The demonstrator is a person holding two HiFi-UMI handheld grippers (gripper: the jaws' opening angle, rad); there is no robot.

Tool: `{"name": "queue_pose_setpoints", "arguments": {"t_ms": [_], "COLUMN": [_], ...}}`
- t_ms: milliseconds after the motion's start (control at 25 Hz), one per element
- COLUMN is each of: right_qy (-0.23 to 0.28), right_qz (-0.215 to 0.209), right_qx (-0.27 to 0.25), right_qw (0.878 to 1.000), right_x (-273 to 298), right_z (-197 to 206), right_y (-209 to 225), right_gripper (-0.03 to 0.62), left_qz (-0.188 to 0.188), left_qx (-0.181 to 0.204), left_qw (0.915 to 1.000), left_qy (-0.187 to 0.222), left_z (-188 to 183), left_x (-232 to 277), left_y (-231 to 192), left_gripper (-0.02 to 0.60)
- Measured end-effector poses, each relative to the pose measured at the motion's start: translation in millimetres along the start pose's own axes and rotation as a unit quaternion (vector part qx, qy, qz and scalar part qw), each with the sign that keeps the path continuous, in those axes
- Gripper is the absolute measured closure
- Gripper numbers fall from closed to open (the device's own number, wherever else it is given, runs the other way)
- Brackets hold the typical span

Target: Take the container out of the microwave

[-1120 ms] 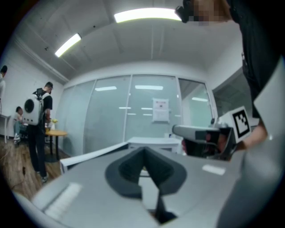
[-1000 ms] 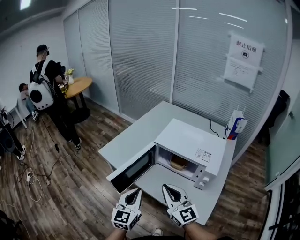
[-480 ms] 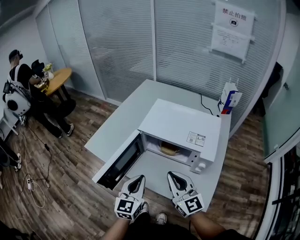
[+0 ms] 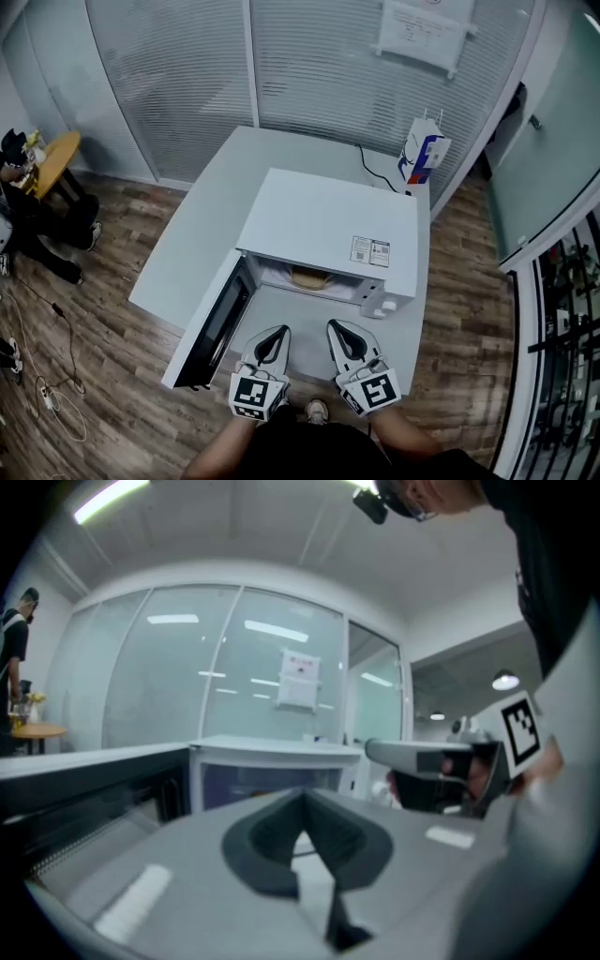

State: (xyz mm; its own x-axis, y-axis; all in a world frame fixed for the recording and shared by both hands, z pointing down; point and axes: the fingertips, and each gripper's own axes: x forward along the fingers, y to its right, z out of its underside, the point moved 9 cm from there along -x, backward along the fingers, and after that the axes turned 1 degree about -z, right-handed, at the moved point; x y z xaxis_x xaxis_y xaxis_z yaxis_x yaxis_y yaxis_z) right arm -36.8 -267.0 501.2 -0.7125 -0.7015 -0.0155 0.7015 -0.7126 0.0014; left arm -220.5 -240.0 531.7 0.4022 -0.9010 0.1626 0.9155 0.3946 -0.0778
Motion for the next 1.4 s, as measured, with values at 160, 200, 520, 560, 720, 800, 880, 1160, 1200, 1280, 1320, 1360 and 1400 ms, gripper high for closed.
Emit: {"name": "queue_pose_setpoints", "arguments": {"t_ms": [160, 200, 520, 560, 720, 800, 880, 1160, 1200, 1280, 1320, 1360, 1400], "right_qy": [-0.006, -0.009, -0.029, -0.033, -0.043, -0.051, -0.058, -0.065, -0.066, -0.068, -0.069, -0.070, -0.071], "right_qz": [0.042, 0.050, 0.093, 0.094, 0.087, 0.084, 0.081, 0.071, 0.070, 0.068, 0.068, 0.066, 0.065], "right_qx": [0.003, 0.001, 0.004, 0.005, 0.013, 0.018, 0.025, 0.053, 0.055, 0.059, 0.061, 0.063, 0.065], "right_qw": [0.999, 0.999, 0.995, 0.995, 0.995, 0.995, 0.995, 0.994, 0.994, 0.994, 0.993, 0.993, 0.993], "right_x": [5.0, 4.8, 3.9, 5.0, 8.4, 7.0, 6.3, 9.5, 10.0, 11.2, 11.7, 12.2, 12.7], "right_z": [3.9, 4.5, 17.4, 19.6, 27.6, 34.2, 40.6, 56.7, 59.1, 64.2, 66.6, 68.9, 70.9], "right_y": [1.7, 1.7, 11.0, 13.4, 24.7, 29.0, 34.2, 53.1, 56.2, 61.8, 64.1, 65.9, 67.4], "right_gripper": [0.595, 0.595, 0.595, 0.595, 0.595, 0.595, 0.595, 0.595, 0.595, 0.595, 0.595, 0.595, 0.595], "left_qz": [0.025, 0.029, 0.062, 0.060, 0.053, 0.048, 0.046, -0.004, -0.020, -0.049, -0.061, -0.071, -0.078], "left_qx": [0.003, 0.002, 0.000, 0.000, -0.003, -0.006, -0.015, -0.011, -0.013, -0.021, -0.025, -0.026, -0.027], "left_qw": [0.9997, 0.9996, 0.9978, 0.9978, 0.9979, 0.9981, 0.9981, 0.9985, 0.9982, 0.9968, 0.9958, 0.9947, 0.9936], "left_qy": [-0.005, -0.006, -0.024, -0.028, -0.037, -0.039, -0.037, -0.054, -0.056, -0.060, -0.064, -0.070, -0.077], "left_z": [2.7, 3.2, 15.0, 17.0, 24.2, 29.1, 33.4, 53.9, 57.8, 65.6, 69.5, 73.4, 77.0], "left_x": [19.7, 23.9, 56.1, 60.8, 80.0, 87.9, 96.5, 131.1, 136.5, 147.1, 152.6, 158.5, 164.7], "left_y": [-6.8, -7.8, -12.4, -12.8, -13.1, -14.8, -17.8, -20.6, -21.0, -23.0, -24.3, -25.5, -26.7], "left_gripper": [0.577, 0.577, 0.577, 0.577, 0.577, 0.577, 0.577, 0.249, 0.203, 0.122, 0.105, 0.089, 0.080]}}
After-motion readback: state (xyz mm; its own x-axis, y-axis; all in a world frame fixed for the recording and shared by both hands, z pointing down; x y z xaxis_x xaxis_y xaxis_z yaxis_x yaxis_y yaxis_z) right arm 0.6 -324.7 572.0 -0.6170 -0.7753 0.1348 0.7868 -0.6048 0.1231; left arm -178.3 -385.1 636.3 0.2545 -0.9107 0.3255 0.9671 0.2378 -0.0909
